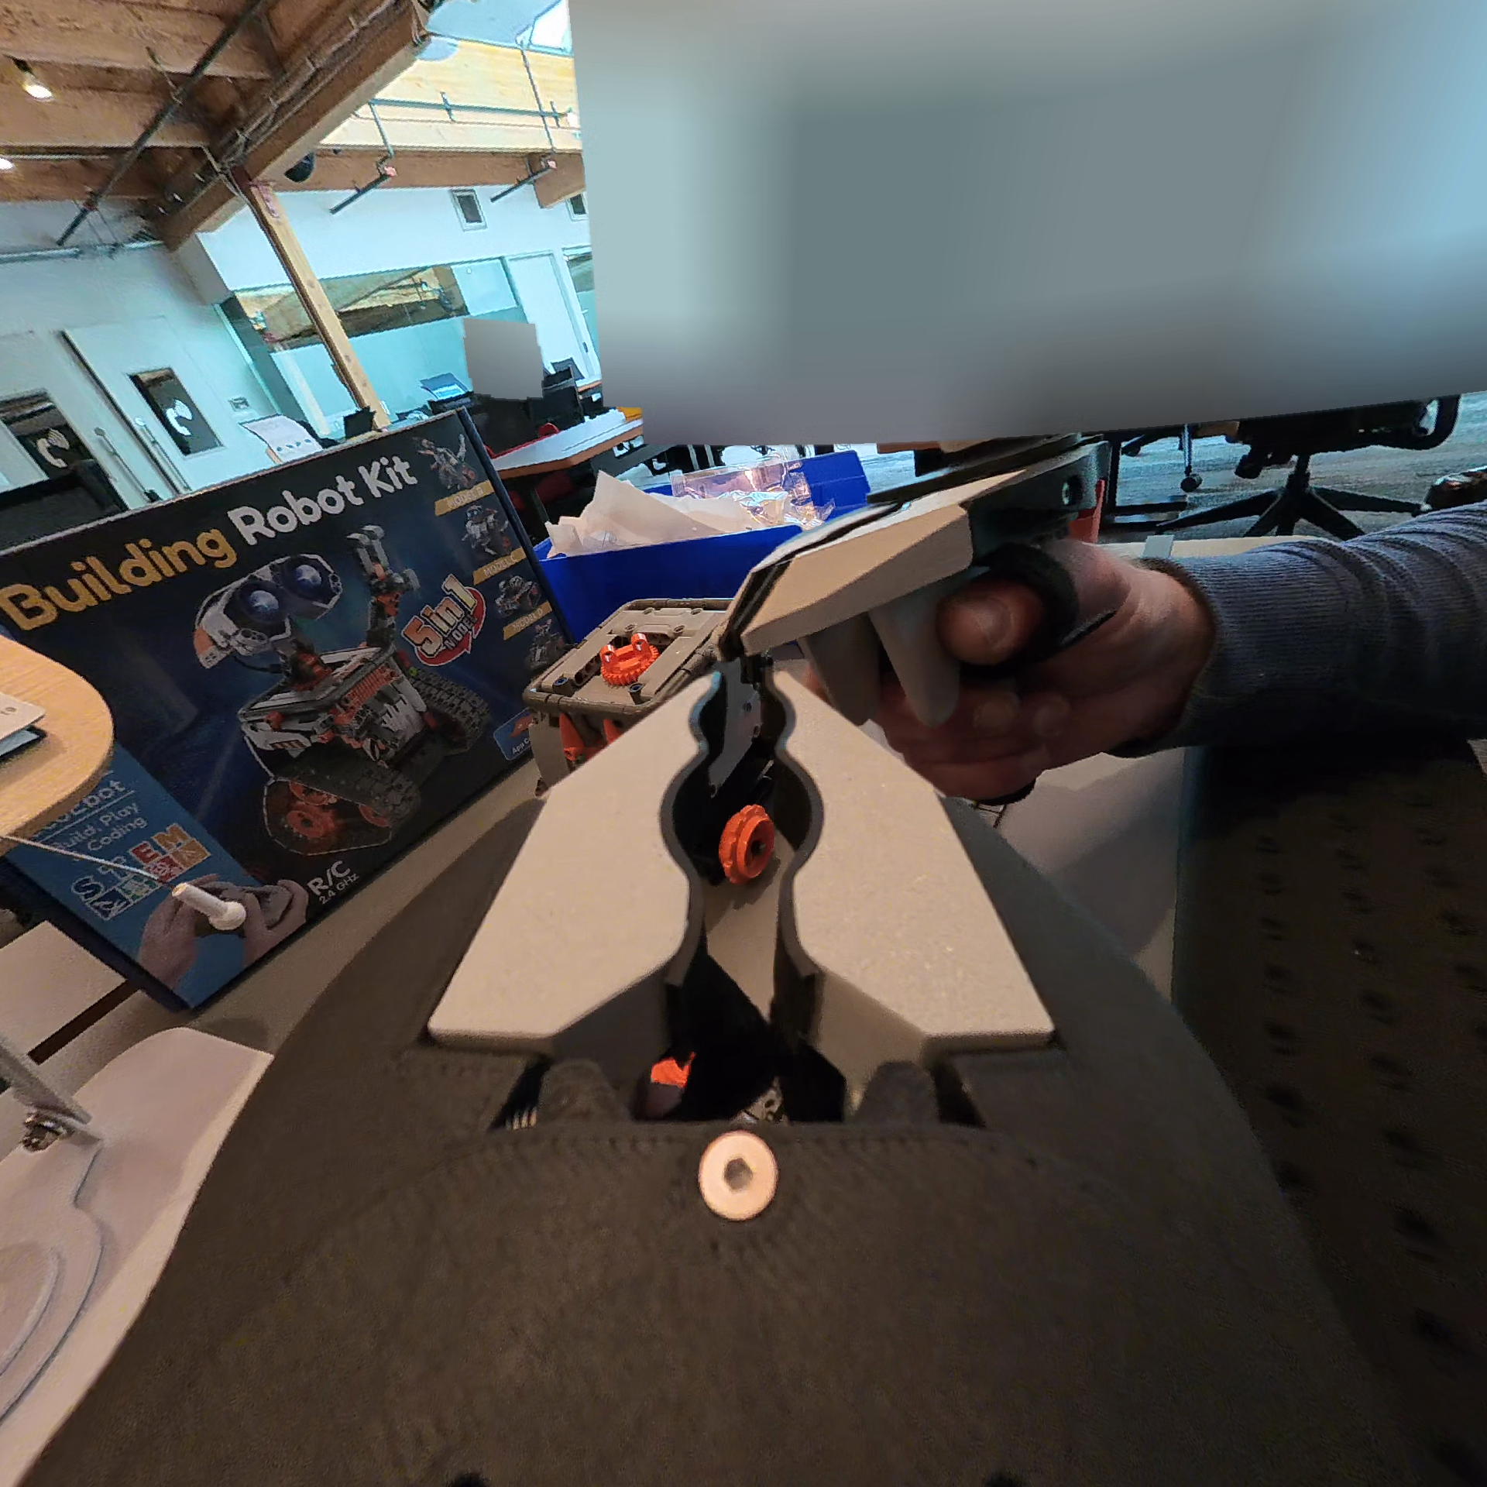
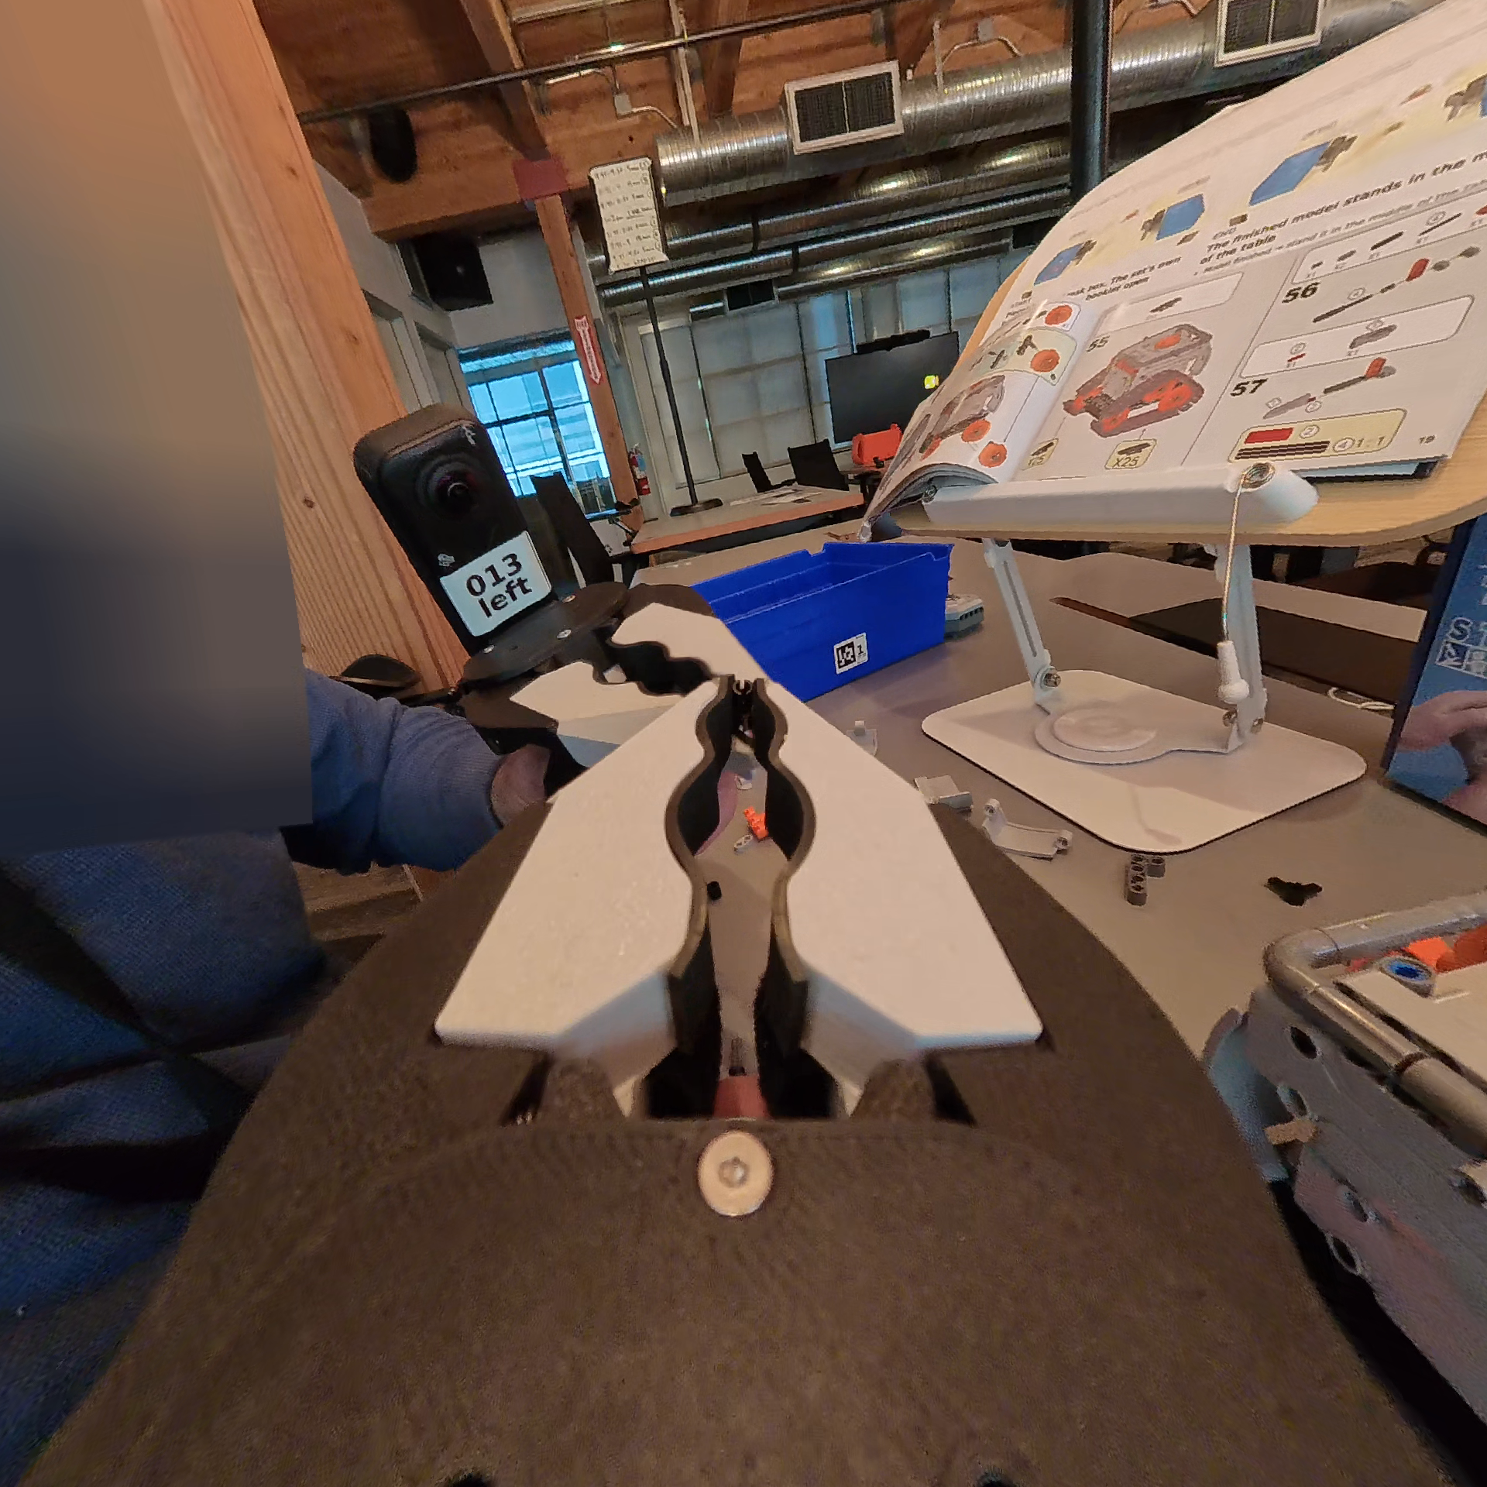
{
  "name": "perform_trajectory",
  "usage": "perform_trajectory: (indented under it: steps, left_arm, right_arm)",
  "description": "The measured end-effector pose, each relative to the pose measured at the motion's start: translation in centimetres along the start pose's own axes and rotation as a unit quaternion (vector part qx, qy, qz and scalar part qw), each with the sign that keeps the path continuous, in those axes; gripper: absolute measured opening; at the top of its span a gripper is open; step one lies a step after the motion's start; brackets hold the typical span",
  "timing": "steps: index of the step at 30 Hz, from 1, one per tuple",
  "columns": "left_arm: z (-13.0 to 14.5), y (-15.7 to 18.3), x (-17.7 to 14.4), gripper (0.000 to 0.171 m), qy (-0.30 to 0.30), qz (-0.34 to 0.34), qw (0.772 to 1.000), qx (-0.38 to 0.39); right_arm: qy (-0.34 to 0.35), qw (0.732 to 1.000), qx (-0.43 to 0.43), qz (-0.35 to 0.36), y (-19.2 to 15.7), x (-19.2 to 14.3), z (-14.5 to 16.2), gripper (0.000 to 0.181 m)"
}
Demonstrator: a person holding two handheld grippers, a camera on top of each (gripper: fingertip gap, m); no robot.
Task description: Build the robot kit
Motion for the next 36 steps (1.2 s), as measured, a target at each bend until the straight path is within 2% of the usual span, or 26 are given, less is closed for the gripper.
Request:
perform_trajectory:
  steps: [1,6,9,12,20,27,36]
  left_arm:
    - [0.1,0.2,0.0,0.003,-0.003,0.002,1.0,0.005]
    - [0.1,0.3,-0.1,0.003,-0.02,-0.013,0.998,0.054]
    - [0.3,0.3,-0.2,0.002,-0.037,-0.034,0.992,0.117]
    - [0.7,0.4,-0.4,0.002,-0.053,-0.058,0.978,0.195]
    - [1.4,-0.5,-0.7,0.001,-0.097,-0.099,0.948,0.286]
    - [2.3,-0.4,-0.5,0.001,-0.13,-0.13,0.906,0.382]
    - [3.0,0.2,-0.4,0.002,-0.144,-0.137,0.87,0.451]
  right_arm:
    - [-0.002,1.0,-0.004,0.001,-0.1,0.0,0.0,0.001]
    - [-0.016,1.0,-0.025,0.003,-0.2,0.1,0.1,0.001]
    - [-0.036,0.998,-0.057,0.016,-0.4,0.2,0.2,0.002]
    - [-0.06,0.995,-0.079,0.025,-0.5,0.3,0.4,0.003]
    - [-0.086,0.992,-0.085,0.038,0.0,-0.2,0.5,0.013]
    - [-0.132,0.986,-0.096,0.043,-0.1,0.2,1.5,0.011]
    - [-0.157,0.983,-0.08,0.045,0.1,0.4,2.3,0.008]
Point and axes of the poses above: each gripper's, where its closed fingertips meet, x out along the fingers, z out of its underside, y = z × x across the jaws, the point moved 7 cm from there along -x, back along the fingers, and after that the axes turned 11 degrees about -x, right-handed, at the moved point
